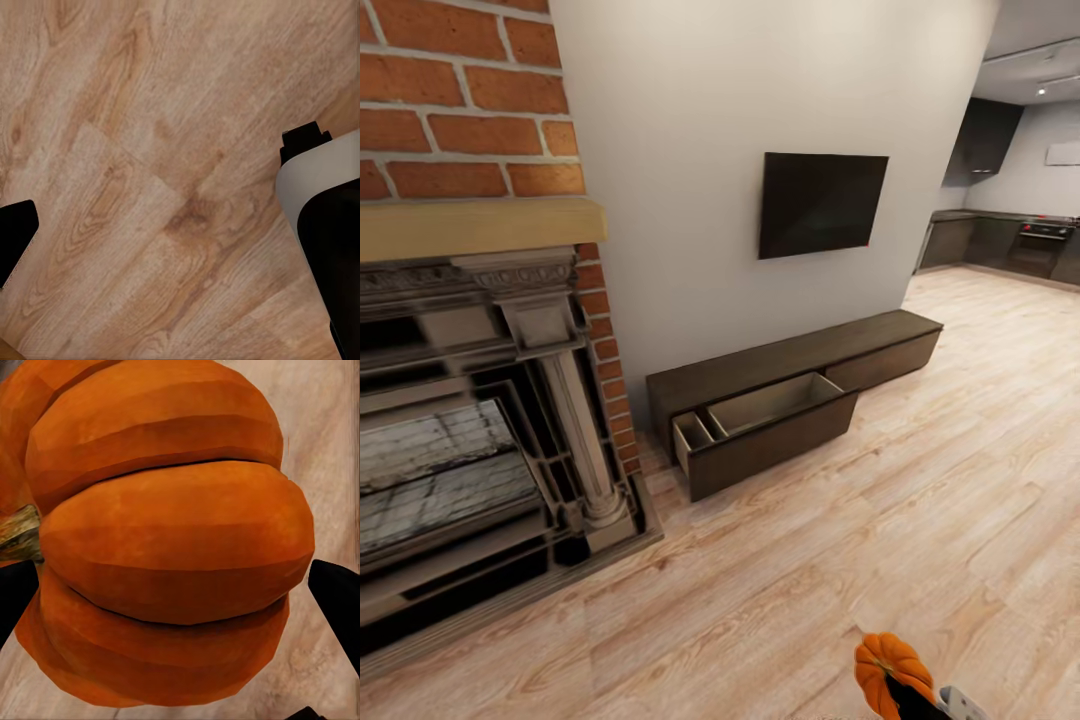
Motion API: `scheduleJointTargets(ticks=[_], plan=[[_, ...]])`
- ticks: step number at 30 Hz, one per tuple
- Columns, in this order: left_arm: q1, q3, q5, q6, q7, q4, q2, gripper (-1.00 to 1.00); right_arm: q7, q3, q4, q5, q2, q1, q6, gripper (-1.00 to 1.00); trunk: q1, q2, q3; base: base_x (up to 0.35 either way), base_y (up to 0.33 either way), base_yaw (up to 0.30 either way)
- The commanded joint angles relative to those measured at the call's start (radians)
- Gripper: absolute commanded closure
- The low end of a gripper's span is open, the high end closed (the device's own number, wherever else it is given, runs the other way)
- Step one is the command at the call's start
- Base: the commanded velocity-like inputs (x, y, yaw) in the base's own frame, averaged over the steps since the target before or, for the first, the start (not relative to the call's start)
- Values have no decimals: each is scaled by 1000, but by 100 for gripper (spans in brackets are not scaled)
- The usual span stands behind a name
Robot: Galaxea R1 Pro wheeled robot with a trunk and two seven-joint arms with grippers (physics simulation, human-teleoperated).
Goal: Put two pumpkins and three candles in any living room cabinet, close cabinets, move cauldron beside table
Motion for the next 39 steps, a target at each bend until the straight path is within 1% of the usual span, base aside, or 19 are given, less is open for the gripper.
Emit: scheduleJointTargets(ticks=[1, 39], plan=[[0, -9, 9, 7, 4, -3, 1, -100, 4, 8, 2, -11, 0, -1, -3, 100, 0, -1, -1, 0, 0, -190], [0, -9, 9, 7, 4, -4, 1, -100, 6, 8, 2, -11, 0, -1, -3, 100, 0, -1, -1, 0, 0, -189]])
